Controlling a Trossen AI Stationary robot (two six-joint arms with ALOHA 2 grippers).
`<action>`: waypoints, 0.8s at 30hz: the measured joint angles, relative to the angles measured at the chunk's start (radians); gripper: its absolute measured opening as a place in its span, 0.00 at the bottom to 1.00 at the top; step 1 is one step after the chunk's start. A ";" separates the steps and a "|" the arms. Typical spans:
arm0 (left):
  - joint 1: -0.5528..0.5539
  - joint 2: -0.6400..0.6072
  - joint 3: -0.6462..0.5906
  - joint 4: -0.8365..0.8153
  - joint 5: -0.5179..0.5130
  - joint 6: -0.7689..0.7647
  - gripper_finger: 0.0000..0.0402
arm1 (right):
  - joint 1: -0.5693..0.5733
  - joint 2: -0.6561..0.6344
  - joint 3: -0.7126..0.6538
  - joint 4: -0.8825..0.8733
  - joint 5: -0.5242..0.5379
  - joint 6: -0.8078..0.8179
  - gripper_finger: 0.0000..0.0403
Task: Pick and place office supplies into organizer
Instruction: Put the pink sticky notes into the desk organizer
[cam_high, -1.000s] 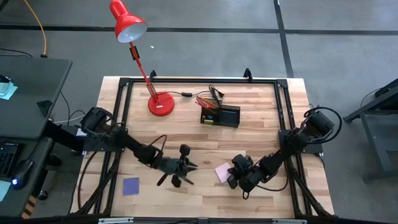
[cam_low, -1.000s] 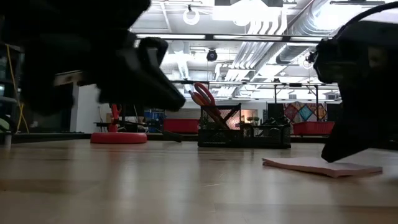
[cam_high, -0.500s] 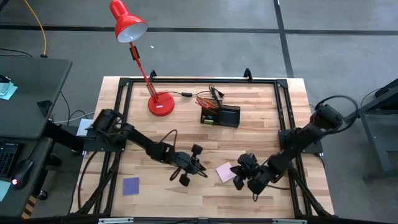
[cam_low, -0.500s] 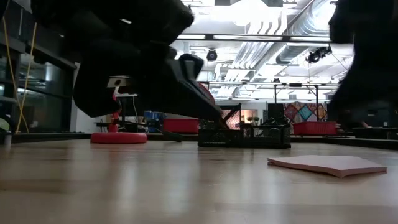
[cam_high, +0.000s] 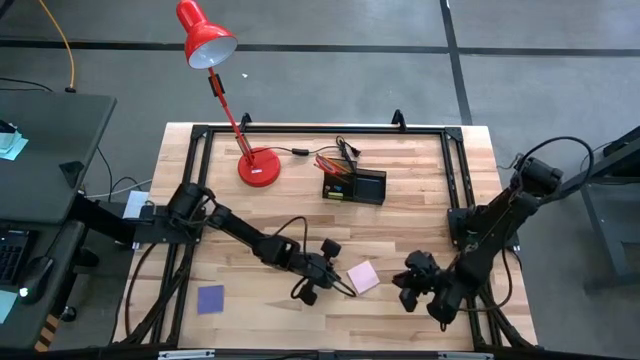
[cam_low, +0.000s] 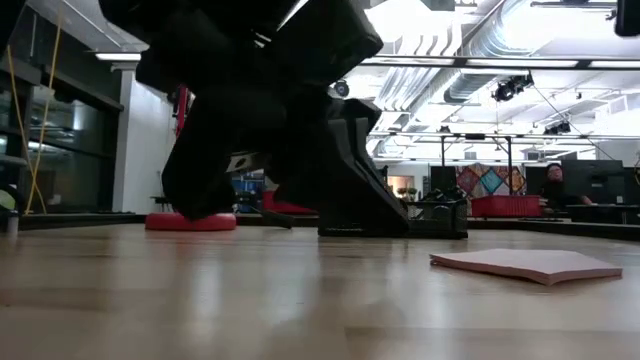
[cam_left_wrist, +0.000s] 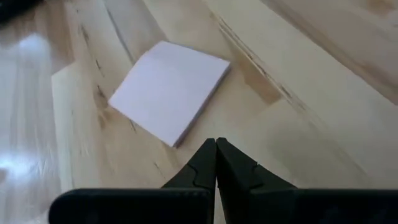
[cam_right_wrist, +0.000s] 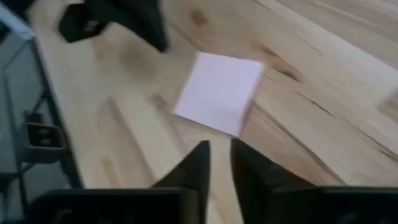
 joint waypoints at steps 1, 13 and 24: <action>0.004 0.004 0.008 -0.006 0.000 0.000 0.00 | 0.010 0.007 0.000 -0.024 0.001 0.034 0.17; 0.045 0.068 0.039 -0.005 0.060 -0.019 0.00 | -0.015 0.104 -0.002 -0.054 -0.046 0.169 0.38; 0.050 0.124 0.109 -0.004 0.094 -0.010 0.00 | -0.076 0.113 -0.002 -0.028 -0.087 0.116 0.38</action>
